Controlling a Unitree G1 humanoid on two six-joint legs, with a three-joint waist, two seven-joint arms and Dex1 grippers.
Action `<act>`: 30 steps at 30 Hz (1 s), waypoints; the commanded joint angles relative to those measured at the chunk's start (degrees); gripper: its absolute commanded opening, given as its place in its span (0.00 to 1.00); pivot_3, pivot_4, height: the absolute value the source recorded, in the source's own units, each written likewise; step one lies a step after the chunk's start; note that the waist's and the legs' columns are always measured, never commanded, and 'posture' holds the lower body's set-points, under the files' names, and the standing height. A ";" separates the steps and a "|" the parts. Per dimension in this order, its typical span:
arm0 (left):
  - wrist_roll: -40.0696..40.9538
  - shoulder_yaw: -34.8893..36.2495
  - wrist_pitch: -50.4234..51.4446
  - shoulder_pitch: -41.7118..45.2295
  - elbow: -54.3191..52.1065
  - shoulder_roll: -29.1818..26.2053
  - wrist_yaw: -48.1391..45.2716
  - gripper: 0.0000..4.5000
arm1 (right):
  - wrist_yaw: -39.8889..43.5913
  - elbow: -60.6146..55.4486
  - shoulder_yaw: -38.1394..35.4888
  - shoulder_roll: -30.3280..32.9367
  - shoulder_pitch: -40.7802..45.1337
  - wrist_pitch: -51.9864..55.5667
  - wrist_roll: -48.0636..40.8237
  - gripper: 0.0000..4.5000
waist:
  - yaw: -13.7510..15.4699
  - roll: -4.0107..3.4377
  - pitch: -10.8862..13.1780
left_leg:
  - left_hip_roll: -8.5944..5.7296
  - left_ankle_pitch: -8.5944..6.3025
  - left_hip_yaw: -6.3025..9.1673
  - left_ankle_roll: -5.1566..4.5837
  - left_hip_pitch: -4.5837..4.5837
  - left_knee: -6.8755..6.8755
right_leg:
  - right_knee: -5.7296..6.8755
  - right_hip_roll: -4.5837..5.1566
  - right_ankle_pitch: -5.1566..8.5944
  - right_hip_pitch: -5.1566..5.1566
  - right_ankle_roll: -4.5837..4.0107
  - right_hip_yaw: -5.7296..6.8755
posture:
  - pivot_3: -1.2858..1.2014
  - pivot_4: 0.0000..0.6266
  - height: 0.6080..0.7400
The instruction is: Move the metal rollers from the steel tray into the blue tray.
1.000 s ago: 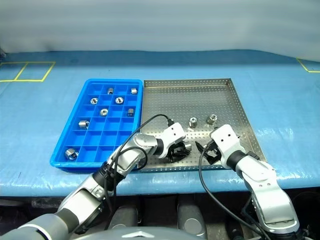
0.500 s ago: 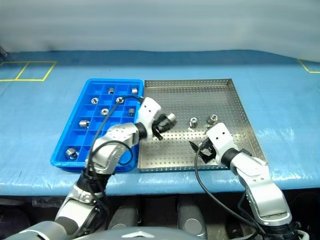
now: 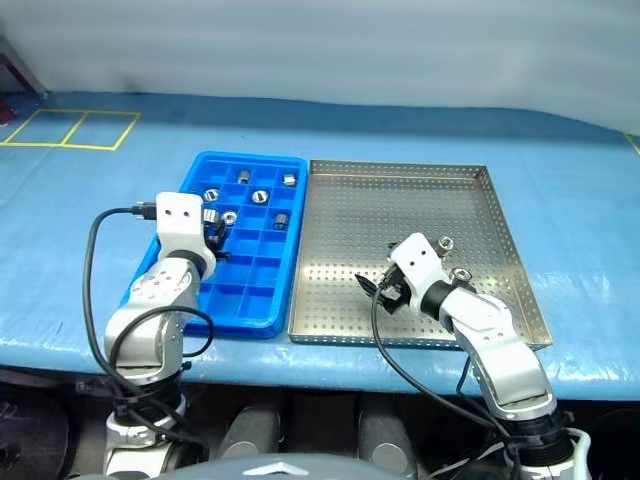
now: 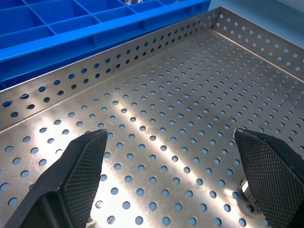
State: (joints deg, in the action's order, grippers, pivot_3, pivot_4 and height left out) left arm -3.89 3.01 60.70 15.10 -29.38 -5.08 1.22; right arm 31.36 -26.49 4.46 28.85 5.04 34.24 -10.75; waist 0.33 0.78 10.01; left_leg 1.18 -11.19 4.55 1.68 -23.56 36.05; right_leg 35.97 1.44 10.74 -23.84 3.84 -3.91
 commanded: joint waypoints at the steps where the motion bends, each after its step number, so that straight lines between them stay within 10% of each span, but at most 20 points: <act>1: -0.24 -1.78 0.77 -1.54 -2.99 0.14 0.07 0.37 | 0.31 -0.64 -0.06 0.27 0.95 -1.15 -0.07 1.00 | 0.22 0.01 0.01 | 0.00 0.00 0.00 0.00 -0.01 0.00 | 0.00 0.00 0.00 -0.01 0.00 0.00 | 0.58 0.24 1.00; 30: -1.02 -2.44 2.03 -8.03 -5.96 1.46 3.28 0.37 | 0.21 1.26 1.16 0.45 3.13 -1.19 0.78 1.00 | 0.89 0.01 0.01 | 0.01 0.00 0.01 0.00 -0.01 0.00 | 0.00 0.01 0.00 -0.02 -0.01 0.02 | 0.59 0.24 1.00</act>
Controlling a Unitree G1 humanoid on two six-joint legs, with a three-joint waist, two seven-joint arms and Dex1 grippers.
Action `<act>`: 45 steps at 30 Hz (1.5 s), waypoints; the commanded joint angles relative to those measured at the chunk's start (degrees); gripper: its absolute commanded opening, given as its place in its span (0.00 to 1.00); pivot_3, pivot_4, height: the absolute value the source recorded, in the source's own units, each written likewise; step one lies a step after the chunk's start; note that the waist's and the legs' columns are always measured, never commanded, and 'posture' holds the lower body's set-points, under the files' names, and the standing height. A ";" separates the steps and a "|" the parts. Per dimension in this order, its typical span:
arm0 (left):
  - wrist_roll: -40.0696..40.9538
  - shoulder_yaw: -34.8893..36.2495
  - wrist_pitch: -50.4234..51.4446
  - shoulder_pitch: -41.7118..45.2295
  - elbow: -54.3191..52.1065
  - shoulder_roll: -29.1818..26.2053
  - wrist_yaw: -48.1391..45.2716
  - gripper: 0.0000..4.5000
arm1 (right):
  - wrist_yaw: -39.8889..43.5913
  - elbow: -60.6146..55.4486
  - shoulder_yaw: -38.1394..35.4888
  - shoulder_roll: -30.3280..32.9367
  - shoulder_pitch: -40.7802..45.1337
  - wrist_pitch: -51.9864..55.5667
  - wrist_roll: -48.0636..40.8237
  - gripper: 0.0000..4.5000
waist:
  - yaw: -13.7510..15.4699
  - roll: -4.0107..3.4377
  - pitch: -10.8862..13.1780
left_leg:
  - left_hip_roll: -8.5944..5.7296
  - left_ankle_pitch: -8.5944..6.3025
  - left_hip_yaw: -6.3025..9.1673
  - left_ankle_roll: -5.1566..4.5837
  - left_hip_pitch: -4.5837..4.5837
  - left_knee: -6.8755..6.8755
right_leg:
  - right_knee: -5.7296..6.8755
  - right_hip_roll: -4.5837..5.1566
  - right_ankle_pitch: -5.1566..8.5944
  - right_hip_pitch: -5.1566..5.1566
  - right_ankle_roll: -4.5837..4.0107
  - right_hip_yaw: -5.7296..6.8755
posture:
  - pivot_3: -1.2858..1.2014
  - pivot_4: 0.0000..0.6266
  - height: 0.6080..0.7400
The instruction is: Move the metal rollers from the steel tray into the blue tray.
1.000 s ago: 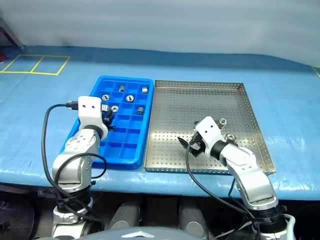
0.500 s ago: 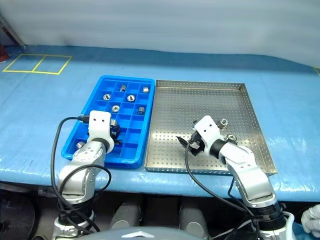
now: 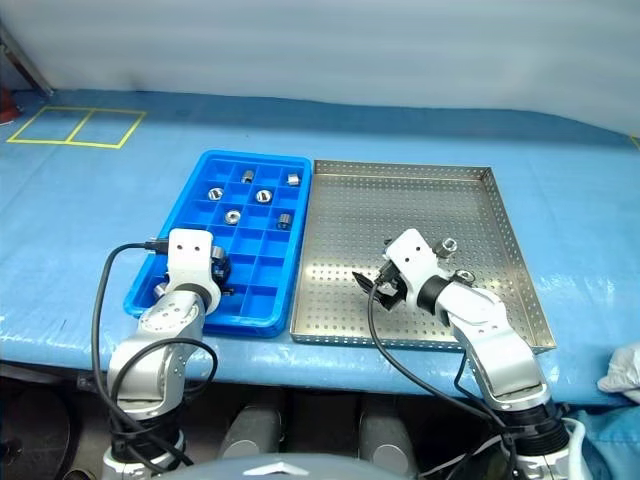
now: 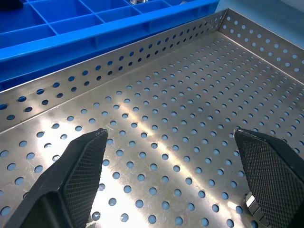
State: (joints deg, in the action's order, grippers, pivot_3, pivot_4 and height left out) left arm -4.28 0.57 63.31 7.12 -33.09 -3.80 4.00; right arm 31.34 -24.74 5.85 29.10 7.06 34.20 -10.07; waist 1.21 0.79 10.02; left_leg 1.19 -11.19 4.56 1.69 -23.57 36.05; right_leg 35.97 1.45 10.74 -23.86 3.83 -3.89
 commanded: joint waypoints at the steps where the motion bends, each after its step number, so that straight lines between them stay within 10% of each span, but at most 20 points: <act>1: -1.03 -0.31 -0.63 -0.03 -2.22 -0.10 0.72 0.37 | 0.21 -0.41 -0.21 0.17 1.23 -1.21 0.16 1.00 | 0.01 0.00 0.00 | 0.00 0.00 0.00 0.00 0.00 0.00 | 0.00 0.00 0.00 0.00 0.00 0.00 | 0.59 0.24 1.00; 7: 0.21 -0.51 -0.95 -0.15 -2.34 -0.29 -0.88 0.37 | 0.14 0.06 -0.20 0.12 1.37 -1.74 0.49 1.00 | 0.03 0.00 0.00 | 0.00 0.00 0.00 0.00 0.00 0.00 | 0.00 0.00 0.00 0.00 0.00 0.00 | 0.58 0.24 1.00; 13: -0.06 0.04 -2.13 0.51 -2.18 0.55 0.31 0.81 | -0.21 0.38 -0.39 -0.09 1.29 -2.20 0.69 1.00 | 0.06 0.00 0.00 | 0.00 0.00 0.00 0.00 -0.01 0.00 | -0.01 0.00 0.00 0.00 0.00 0.00 | 0.58 0.24 1.00; 34: 14.86 -16.53 -26.40 11.18 7.94 -10.83 -33.49 0.81 | -14.70 17.37 -5.76 -8.21 10.67 2.16 4.34 1.00 | -0.47 -0.03 -0.01 | 0.00 0.00 -0.05 -0.01 -0.04 -0.11 | -0.06 -0.01 0.01 -0.06 -0.04 -0.02 | 0.56 0.24 1.00; 45: 15.31 -16.55 -26.42 8.76 7.38 -11.45 -33.83 0.81 | -16.73 22.68 -6.38 -10.33 11.51 1.86 4.59 1.00 | -1.20 -0.03 -0.02 | 0.01 0.01 -0.05 -0.03 0.00 -0.07 | -0.01 -0.01 0.01 -0.02 -0.04 -0.04 | 0.57 0.24 1.00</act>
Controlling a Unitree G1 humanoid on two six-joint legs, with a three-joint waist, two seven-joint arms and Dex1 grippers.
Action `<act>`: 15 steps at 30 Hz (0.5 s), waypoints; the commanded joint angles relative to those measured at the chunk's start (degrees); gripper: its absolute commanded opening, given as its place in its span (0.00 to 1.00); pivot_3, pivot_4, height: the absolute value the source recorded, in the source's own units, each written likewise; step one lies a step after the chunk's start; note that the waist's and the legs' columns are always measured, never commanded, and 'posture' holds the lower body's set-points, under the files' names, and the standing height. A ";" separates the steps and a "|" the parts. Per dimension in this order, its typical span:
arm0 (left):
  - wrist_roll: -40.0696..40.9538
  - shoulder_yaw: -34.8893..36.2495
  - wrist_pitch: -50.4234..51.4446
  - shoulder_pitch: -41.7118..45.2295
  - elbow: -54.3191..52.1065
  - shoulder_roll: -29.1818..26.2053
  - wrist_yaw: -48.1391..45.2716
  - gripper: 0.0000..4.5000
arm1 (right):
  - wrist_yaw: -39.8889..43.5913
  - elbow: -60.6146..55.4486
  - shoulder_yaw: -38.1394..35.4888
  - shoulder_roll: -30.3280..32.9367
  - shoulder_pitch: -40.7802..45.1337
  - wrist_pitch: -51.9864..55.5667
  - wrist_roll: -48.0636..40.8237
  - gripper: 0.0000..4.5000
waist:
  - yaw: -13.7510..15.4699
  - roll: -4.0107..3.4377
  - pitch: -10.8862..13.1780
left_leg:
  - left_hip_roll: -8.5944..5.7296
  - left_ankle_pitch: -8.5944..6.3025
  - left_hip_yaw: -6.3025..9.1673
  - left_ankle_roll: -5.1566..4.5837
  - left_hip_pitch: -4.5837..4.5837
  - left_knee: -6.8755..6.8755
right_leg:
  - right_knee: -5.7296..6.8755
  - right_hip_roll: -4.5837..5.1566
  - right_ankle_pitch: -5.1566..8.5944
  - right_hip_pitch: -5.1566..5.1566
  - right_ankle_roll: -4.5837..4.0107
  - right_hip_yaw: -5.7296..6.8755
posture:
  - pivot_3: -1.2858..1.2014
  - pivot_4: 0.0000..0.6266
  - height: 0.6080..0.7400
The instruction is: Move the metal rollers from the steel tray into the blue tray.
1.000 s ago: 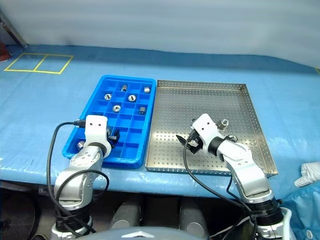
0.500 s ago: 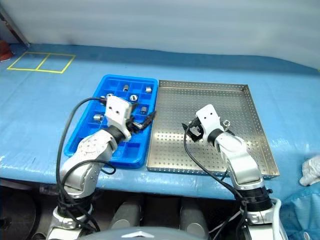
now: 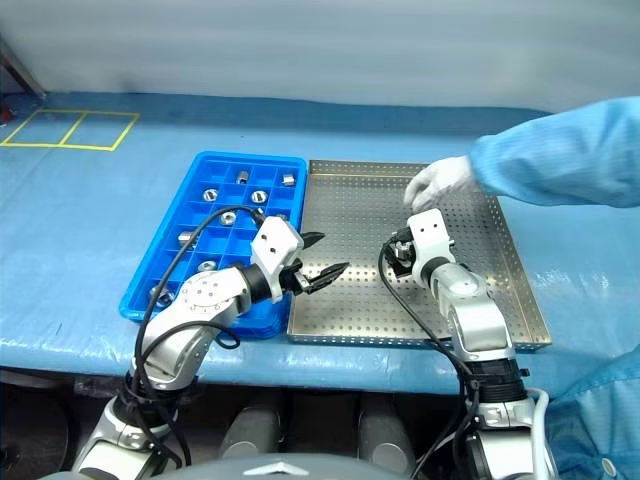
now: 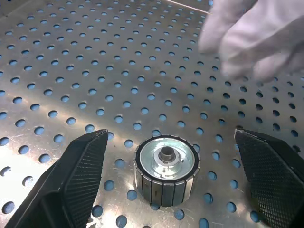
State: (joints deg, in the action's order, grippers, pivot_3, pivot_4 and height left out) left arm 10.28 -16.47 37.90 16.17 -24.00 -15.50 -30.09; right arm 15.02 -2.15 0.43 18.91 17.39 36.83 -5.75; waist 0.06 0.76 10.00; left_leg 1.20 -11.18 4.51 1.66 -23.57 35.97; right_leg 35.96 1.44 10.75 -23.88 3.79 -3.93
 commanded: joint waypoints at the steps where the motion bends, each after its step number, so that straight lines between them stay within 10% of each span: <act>1: 0.75 0.50 -0.98 -0.48 -1.86 0.22 0.35 0.81 | -0.46 0.31 -0.88 -0.18 1.23 -0.85 0.36 1.00 | -0.08 0.00 0.00 | 0.00 0.00 0.00 0.00 0.00 -0.01 | 0.00 0.00 0.00 0.00 0.00 0.00 | 0.57 0.24 1.00; 15: 0.67 1.57 -0.38 -1.50 -2.03 -0.41 1.22 0.81 | 0.28 -1.41 -0.98 -0.20 0.46 -0.23 0.30 1.00 | -0.22 0.00 0.00 | 0.00 0.00 0.01 0.00 0.00 -0.02 | 0.00 0.00 0.00 -0.01 0.00 0.01 | 0.57 0.24 1.00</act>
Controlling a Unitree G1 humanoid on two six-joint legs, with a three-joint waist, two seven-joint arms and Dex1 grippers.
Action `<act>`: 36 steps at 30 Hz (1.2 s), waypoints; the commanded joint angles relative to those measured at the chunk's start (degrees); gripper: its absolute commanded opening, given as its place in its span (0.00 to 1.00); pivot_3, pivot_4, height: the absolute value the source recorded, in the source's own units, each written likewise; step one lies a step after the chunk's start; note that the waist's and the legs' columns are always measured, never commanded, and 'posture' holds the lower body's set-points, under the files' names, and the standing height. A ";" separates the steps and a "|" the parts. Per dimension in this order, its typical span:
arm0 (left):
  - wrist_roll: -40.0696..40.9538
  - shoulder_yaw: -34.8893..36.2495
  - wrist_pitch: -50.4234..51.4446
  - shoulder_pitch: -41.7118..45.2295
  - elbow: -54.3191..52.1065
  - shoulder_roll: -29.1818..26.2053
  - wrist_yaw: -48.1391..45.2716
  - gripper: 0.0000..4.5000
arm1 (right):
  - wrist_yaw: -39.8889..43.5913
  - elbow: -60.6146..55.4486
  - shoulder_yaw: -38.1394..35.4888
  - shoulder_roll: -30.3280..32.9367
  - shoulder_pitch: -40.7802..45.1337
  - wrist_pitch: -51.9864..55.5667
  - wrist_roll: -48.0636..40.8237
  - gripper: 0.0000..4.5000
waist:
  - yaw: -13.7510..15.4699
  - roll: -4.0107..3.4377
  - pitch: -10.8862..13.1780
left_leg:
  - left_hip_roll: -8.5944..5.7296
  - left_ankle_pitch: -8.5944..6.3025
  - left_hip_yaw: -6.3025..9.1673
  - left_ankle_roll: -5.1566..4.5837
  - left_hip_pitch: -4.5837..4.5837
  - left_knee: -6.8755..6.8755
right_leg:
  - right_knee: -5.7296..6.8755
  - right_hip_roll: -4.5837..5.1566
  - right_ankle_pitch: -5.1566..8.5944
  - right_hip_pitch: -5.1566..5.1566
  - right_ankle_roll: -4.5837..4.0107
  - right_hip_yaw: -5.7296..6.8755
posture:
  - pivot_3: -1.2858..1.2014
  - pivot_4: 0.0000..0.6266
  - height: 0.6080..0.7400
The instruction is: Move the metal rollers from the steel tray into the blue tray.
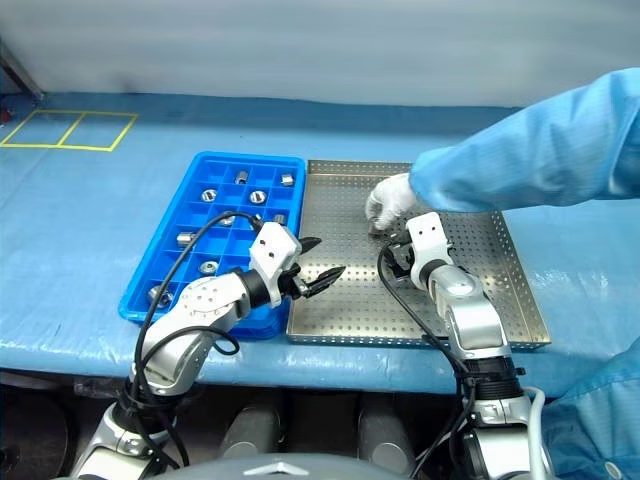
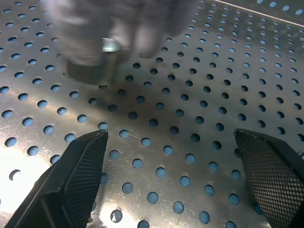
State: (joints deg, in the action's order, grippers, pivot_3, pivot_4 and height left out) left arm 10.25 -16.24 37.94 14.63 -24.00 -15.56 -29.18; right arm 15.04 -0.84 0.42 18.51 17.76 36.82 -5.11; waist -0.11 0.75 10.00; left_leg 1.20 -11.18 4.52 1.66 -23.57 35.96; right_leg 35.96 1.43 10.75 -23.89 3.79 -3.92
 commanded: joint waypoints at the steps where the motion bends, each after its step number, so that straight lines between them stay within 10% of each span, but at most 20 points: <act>1: 0.79 1.76 -0.29 -0.07 -2.13 -0.62 0.37 0.81 | 0.62 -3.33 -0.76 0.30 -0.16 -0.06 -0.46 1.00 | -0.11 0.00 0.00 | 0.00 0.00 0.00 0.00 0.00 0.00 | 0.00 0.00 0.00 0.00 0.00 0.00 | 0.57 0.24 1.00; 30: 1.00 8.29 1.21 -4.58 -3.66 -3.34 2.84 0.81 | 10.31 -19.30 9.28 2.22 -8.71 8.58 -5.45 1.00 | -0.09 0.00 0.00 | 0.02 -0.01 0.01 0.01 0.00 0.01 | 0.00 0.01 0.02 -0.03 -0.02 0.02 | 0.57 0.24 1.00; 36: 0.97 8.69 1.34 -4.77 -3.83 -3.60 2.86 0.82 | 9.50 -18.64 9.55 1.53 -7.81 8.50 -5.25 0.64 | -0.04 0.00 0.00 | 0.02 -0.01 0.01 0.01 -0.05 -0.02 | 0.00 0.01 0.02 -0.08 -0.02 0.03 | 0.58 0.24 1.00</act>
State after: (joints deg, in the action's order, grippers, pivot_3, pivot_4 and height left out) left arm 10.42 -8.06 39.80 9.60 -25.25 -18.72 -26.28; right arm 24.69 -17.93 10.46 20.18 8.85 45.72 -10.17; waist -0.14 0.75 10.00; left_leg 1.23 -11.18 4.53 1.66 -23.61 35.94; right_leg 35.96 1.44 10.77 -23.97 3.77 -3.89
